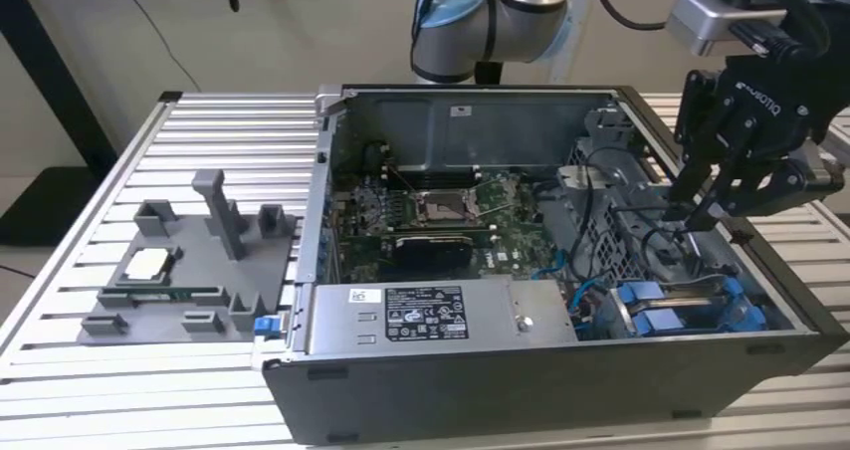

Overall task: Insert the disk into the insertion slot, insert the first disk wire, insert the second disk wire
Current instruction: 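Insert the disk into the insertion slot, then insert the first disk wire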

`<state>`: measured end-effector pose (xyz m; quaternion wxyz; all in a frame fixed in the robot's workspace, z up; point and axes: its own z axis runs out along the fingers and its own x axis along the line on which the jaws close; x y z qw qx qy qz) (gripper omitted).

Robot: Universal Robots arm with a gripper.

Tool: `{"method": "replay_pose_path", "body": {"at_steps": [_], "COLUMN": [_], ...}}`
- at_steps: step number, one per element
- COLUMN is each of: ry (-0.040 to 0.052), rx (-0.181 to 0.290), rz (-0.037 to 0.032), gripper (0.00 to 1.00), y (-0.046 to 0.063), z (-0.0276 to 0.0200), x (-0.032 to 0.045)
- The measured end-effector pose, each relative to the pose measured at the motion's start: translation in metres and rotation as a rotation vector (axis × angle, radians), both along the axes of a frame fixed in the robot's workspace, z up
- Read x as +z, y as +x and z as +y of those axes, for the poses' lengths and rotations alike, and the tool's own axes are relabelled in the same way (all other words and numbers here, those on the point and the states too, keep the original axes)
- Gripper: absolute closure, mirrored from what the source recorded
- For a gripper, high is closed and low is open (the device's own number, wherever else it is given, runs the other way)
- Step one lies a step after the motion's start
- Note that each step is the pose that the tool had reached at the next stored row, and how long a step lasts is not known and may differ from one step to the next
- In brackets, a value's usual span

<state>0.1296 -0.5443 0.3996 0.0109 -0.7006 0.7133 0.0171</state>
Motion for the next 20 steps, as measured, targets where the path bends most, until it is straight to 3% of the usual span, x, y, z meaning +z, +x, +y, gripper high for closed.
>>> {"method": "replay_pose_path", "body": {"at_steps": [7,11,12,15,19,20], "ry": [0.0238,0.0574,0.0609,0.0619,0.0619,0.0619], "rx": [0.0,0.0,0.0,0.0,0.0,0.0], "rz": [-0.0001,-0.0001,-0.0001,-0.0001,0.0004,0.0011], "gripper": [0.59,0.59,0.59,0.61,0.8,0.8], "y": [0.002,0.0023,0.0023,0.0024,0.0026,0.0026], "z": [0.0028,0.0028,0.0029,0.0029,0.0029,0.0029], "x": [-0.0069,-0.0093,-0.0095,-0.0095,-0.0095,-0.0095]}}
